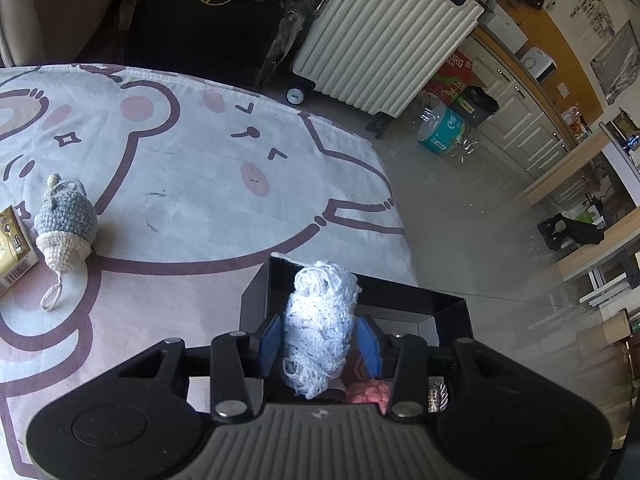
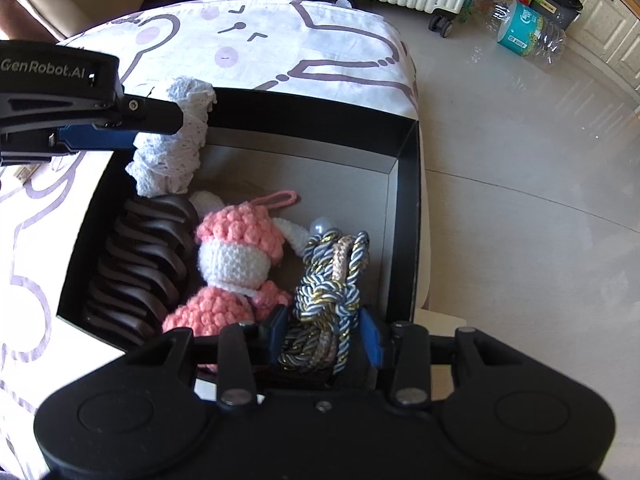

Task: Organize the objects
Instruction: 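Lower the rope and yarn bundle into the box and open both grippers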

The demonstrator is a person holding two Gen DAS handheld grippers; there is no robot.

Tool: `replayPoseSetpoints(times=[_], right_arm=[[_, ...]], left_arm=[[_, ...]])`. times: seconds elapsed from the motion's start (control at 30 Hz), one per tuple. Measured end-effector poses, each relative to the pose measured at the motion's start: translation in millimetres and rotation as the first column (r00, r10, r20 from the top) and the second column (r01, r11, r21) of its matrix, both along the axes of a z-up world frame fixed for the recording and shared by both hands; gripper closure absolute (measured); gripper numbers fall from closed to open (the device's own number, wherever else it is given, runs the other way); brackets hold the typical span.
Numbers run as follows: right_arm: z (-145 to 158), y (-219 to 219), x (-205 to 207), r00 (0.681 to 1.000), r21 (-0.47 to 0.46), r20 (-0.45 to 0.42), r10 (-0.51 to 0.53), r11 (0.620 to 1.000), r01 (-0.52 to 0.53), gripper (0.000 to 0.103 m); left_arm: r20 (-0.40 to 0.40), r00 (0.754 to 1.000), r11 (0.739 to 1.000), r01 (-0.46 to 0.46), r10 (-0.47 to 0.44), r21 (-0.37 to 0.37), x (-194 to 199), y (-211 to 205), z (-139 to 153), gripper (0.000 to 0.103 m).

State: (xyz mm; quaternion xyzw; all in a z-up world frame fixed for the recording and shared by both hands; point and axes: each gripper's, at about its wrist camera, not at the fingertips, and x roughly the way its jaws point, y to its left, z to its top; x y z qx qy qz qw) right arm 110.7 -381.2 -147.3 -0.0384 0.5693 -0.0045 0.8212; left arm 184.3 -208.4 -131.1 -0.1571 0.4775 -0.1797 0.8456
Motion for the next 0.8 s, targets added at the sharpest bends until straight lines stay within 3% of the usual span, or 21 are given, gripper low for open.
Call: replayPoseSetpoints(times=[0.27, 0.43, 0.53, 0.8], right_arm=[[30, -3, 1, 0.997, 0.058, 0.074, -0.038, 0.998, 0.034, 0.062], [48, -4, 9, 0.974, 0.173, 0.177, -0.138, 0.979, 0.108, 0.066], [49, 0, 19, 0.96, 0.246, 0.205, -0.189, 0.96, 0.137, 0.076], [40, 20, 50, 0.941, 0.366, 0.237, -0.24, 0.92, 0.143, 0.072]], left_arm=[[0.023, 0.999, 1.0, -0.028, 0.028, 0.002, 0, 10, 11, 0.055], [0.021, 0.999, 0.999, -0.041, 0.041, -0.009, 3, 22, 13, 0.055], [0.032, 0.998, 0.999, -0.048, 0.048, -0.009, 6, 31, 16, 0.055], [0.019, 0.999, 0.999, -0.038, 0.039, -0.034, 17, 48, 10, 0.056]])
